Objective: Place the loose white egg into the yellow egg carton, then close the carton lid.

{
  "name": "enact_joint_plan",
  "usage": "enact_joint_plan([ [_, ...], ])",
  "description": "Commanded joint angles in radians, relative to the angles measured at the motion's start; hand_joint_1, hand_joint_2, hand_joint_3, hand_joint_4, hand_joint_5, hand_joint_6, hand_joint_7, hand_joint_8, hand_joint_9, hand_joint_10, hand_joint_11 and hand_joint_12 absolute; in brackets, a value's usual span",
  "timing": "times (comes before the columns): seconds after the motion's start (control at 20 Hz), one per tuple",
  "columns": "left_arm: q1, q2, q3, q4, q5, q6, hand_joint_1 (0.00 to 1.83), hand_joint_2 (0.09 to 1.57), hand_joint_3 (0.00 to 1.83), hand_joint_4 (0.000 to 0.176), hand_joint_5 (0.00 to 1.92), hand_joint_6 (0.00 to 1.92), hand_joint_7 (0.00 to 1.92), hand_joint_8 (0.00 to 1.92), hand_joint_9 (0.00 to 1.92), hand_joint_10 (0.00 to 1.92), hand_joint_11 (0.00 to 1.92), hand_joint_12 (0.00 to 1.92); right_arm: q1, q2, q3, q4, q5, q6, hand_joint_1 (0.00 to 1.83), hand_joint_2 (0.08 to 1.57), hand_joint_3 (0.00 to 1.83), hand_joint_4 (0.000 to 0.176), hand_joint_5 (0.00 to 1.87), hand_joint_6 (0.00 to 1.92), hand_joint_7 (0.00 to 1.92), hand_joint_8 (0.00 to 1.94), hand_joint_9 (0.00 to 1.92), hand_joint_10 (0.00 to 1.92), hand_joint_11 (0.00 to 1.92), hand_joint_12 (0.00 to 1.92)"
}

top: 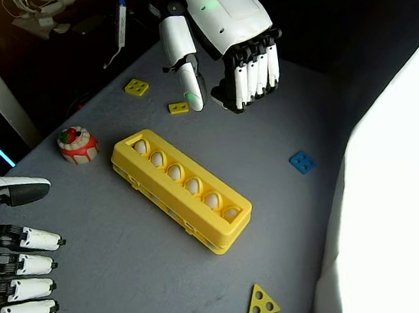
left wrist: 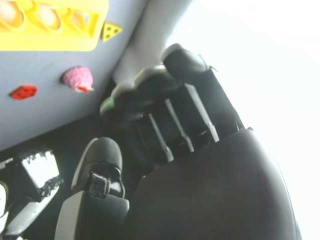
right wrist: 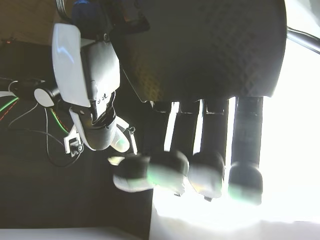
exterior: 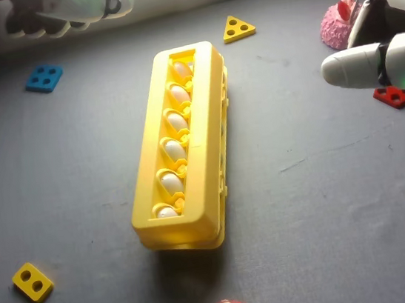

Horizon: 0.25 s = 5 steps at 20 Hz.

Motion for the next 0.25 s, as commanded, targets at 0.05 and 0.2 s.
enact_joint_plan([
  [0.05, -0.016, 0.003, -0.004, 0.041, 0.053, 0.001, 0.00, 1.44, 0.00, 0.000, 0.98, 1.92, 1.17, 1.89, 1.25, 1.92, 1.25, 1.92, 0.013, 0.006, -0.003, -0.008, 0.115, 0.002, 0.07, 1.26, 0.00, 0.176, 1.25, 1.75, 1.32, 1.94, 1.32, 1.92, 1.28, 1.92],
  [0.2, -0.016, 0.003, -0.004, 0.041, 0.053, 0.001, 0.06, 1.43, 0.00, 0.000, 1.01, 1.92, 1.16, 1.92, 1.23, 1.92, 1.23, 1.92, 0.013, 0.006, -0.003, -0.010, 0.116, 0.002, 0.09, 1.26, 0.00, 0.176, 1.22, 1.85, 1.30, 1.94, 1.29, 1.92, 1.25, 1.92],
])
